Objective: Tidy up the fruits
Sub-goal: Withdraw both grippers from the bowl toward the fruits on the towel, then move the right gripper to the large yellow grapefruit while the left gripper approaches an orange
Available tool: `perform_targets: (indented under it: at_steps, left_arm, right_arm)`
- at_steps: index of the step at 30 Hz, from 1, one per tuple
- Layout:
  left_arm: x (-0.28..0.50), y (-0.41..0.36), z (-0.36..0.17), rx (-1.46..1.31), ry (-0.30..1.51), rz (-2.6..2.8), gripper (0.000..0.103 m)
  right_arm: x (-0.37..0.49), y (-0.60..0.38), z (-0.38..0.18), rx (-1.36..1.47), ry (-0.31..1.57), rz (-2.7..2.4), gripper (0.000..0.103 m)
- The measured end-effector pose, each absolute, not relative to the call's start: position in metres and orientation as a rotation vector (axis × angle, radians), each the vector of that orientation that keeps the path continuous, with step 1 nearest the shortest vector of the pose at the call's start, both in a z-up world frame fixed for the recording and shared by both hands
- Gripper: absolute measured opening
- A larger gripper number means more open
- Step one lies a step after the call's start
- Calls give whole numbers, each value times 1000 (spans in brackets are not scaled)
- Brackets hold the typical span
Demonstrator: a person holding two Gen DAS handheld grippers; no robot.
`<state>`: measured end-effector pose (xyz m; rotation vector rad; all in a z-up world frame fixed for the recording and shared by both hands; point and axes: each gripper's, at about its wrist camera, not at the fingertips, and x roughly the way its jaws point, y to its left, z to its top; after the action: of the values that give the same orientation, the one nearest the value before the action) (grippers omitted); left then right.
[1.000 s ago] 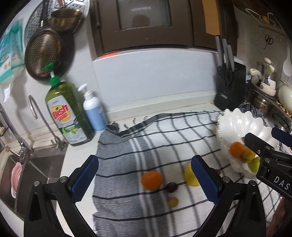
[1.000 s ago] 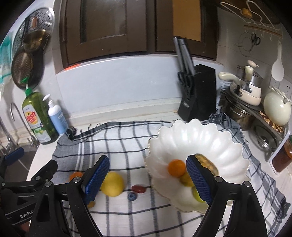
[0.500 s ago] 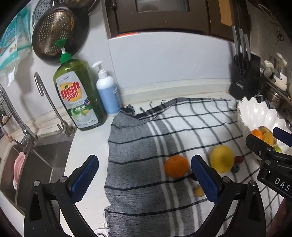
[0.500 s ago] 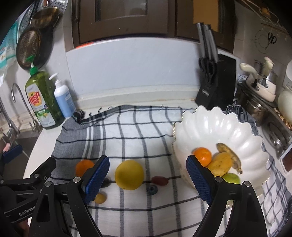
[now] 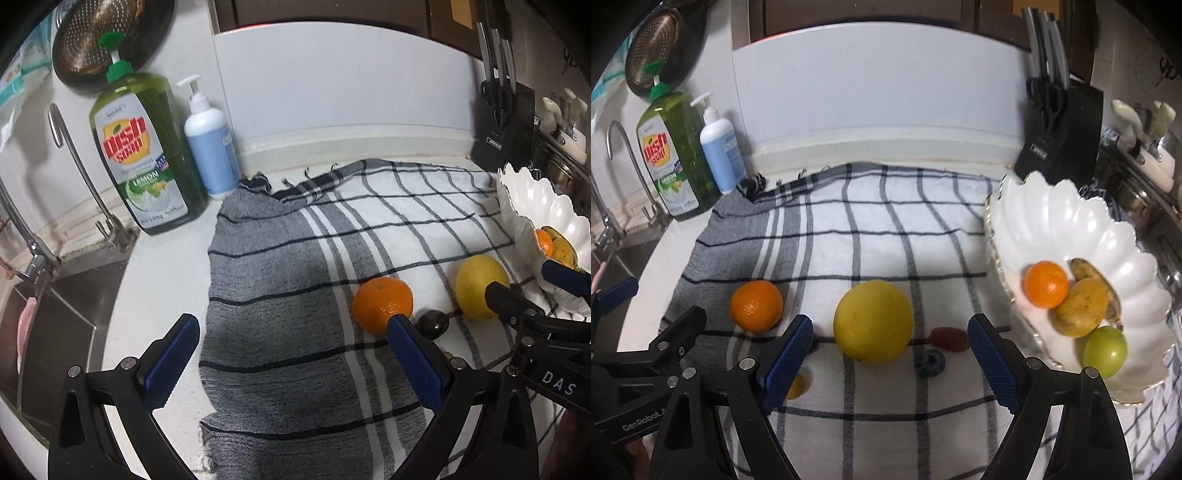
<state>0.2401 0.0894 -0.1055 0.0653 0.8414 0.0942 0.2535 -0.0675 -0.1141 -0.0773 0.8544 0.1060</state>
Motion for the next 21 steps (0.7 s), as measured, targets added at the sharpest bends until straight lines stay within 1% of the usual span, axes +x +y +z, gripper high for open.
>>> perform_targets:
  at_steps: [7,10,14,16,17,21]
  left_arm:
    - [247,91,-118,52,873,79,103]
    - [250,93,-121,48,881,79,103]
    - [252,94,-124,43,890,76,103]
    - [253,94,-125,43,893,73,103]
    - [253,93,-125,43,895,71,103]
    - [252,92,-124,32,899,56,103]
  right_arm:
    - [267,-64,-132,-73,895,119,85]
    - [273,-61,-139,-72,911,124,82]
    - [281,-59,-151,-61,945,132,71]
    - [285,-59,-158,-56,964,137,64]
    - [285,-59,-161,-51,970,143,57]
    - [284,-58,-163,-49,962,153,56]
